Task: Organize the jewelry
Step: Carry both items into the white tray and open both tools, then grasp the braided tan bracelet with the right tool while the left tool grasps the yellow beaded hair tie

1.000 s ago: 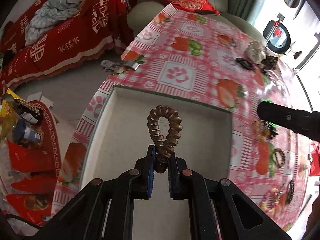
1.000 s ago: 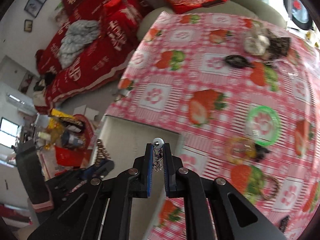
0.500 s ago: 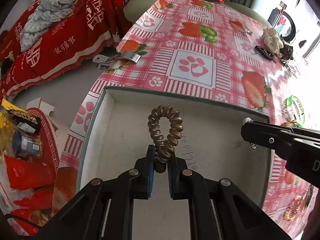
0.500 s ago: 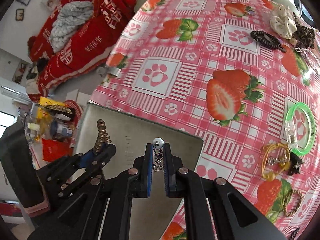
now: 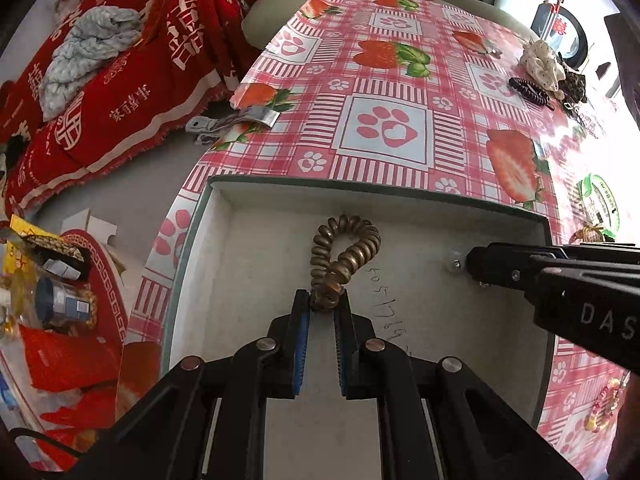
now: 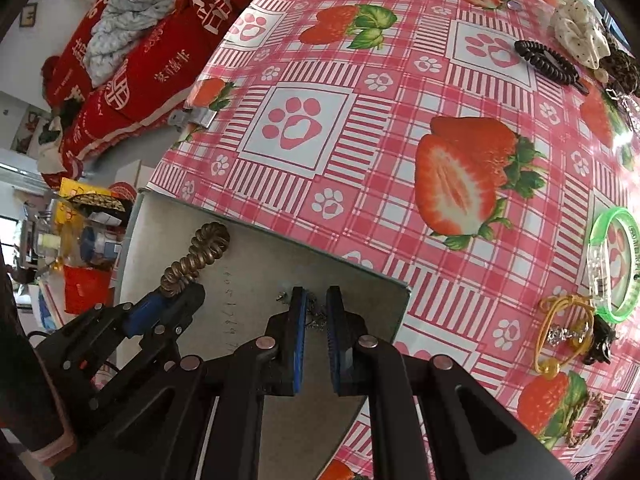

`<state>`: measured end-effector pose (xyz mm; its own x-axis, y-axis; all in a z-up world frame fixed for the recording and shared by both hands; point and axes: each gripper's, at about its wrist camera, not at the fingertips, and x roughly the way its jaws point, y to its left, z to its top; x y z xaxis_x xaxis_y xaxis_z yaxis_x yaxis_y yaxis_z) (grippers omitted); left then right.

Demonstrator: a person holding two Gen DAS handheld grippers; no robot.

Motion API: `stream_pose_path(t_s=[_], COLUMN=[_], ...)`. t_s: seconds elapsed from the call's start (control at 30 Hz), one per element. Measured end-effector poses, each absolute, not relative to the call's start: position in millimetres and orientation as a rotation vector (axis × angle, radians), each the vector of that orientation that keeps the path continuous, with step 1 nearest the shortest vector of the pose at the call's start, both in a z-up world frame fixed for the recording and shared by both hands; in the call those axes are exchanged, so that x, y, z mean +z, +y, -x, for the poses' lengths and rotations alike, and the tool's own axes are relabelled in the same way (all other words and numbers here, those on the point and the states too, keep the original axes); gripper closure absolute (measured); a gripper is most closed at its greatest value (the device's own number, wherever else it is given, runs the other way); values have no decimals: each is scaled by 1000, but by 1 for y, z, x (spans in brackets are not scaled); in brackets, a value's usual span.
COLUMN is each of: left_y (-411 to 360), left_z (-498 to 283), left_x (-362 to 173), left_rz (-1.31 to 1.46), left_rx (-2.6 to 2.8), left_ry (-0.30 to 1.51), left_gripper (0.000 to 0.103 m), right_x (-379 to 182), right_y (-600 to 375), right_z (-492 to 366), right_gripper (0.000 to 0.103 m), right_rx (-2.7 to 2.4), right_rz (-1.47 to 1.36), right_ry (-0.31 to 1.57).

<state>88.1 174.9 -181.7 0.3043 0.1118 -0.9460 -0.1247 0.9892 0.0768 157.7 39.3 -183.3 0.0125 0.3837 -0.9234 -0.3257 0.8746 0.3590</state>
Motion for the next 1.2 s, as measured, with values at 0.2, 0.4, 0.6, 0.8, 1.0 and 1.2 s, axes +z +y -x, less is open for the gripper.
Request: stream_pose_path(t_s=[0.2, 0.4, 0.6, 0.8, 1.0, 1.2], left_y=[175, 174, 165, 136, 97, 58], left_z=[-77, -76, -70, -69, -68, -69], left_x=[-166, -157, -147, -136, -130, -123], left_rz=[-8, -12, -5, -24, -48, -74], left_rx=[219, 217, 181, 117, 31, -23], left_ry=[1184, 1197, 1200, 1214, 1222, 1206], left_gripper=[0, 0, 0, 0, 0, 0], right_x=[-169, -147, -128, -119, -117, -119], right_y=[35, 21, -7, -46, -94, -148], right_z=[-157, -157, -149, -138, -126, -116], right_gripper=[72, 70, 55, 24, 23, 23], right_rx=[589, 592, 558, 478, 375, 280], right_rz=[-106, -181, -234, -265, -282, -289], right_ry=[1436, 1415, 1377, 1353, 1338, 1334])
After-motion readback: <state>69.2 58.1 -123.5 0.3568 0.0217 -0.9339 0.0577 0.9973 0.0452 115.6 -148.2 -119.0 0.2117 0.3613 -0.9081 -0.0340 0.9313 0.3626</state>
